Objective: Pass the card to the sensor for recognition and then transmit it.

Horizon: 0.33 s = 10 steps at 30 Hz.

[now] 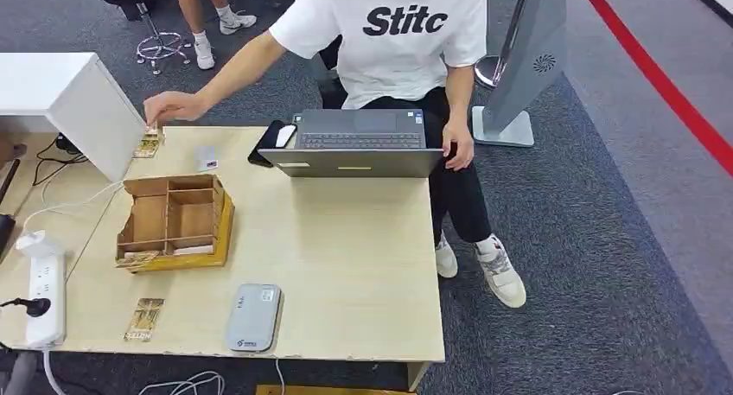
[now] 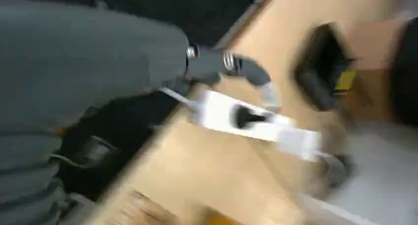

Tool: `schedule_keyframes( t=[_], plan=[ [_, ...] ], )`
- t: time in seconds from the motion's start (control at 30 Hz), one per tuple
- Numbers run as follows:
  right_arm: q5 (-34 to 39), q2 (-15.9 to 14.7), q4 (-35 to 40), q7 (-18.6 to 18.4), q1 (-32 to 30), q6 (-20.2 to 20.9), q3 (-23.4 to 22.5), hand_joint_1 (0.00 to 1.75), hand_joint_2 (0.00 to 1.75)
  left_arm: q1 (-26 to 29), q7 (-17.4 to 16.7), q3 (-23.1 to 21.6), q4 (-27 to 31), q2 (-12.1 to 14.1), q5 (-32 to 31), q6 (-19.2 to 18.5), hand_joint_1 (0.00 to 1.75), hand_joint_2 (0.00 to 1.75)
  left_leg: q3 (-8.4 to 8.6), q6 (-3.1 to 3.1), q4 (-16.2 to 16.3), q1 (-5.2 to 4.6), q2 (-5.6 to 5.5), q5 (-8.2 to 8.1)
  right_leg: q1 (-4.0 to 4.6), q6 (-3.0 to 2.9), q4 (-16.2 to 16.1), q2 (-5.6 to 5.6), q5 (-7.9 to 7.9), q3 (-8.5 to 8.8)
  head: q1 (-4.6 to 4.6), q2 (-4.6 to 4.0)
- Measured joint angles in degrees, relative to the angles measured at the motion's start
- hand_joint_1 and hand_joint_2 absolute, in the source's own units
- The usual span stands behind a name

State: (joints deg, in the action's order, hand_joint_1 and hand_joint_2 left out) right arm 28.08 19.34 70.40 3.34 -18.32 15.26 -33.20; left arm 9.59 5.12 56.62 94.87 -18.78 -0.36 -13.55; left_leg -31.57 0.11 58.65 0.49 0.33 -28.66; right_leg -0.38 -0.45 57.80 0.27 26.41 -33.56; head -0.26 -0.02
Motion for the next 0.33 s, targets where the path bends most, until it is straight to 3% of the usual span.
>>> schedule_keyframes(
  t=[0.07, 0.17, 0.27, 0.33],
  plan=[
    [-1.6, 0.0, 0.0, -0.3, 0.4, 1.1, -0.4, 0.0, 1.75, -1.7, -1.8, 5.2, -7.1, -0.2, -2.6, 2.8, 0.0, 1.75, -0.01, 0.01, 0.0, -0.02, -0.02, 0.01, -0.01, 0.0, 0.0, -0.02, 0.0, 0.0, 0.0, 0.0],
    [-4.3, 0.0, -0.5, -0.8, 1.8, 3.1, -2.1, 0.0, 1.75, -4.0, -6.2, 11.1, -16.4, -0.4, -5.0, 10.3, 0.0, 1.75, 0.02, 0.01, 0.0, -0.03, -0.01, 0.01, -0.01, 0.01, 0.0, -0.03, -0.01, 0.02, 0.02, 0.0],
    [-6.6, 0.0, -1.3, -1.1, 2.9, 5.3, -3.8, 0.0, 1.75, -5.4, -12.7, 13.0, -24.2, -0.6, -7.4, 18.3, 0.0, 1.75, 0.0, 0.03, 0.0, -0.06, -0.17, 0.02, -0.03, 0.03, 0.0, -0.21, 0.0, 0.09, 0.07, 0.0],
    [-7.3, 0.0, -1.9, -1.2, 3.3, 6.0, -4.8, 0.0, 1.75, -5.8, -14.1, 13.5, -28.3, -0.7, -7.9, 20.6, 0.0, 1.75, 0.01, 0.03, 0.0, -0.05, -0.17, 0.01, -0.03, 0.03, 0.0, -0.2, 0.0, 0.1, 0.07, 0.0]
  ],
)
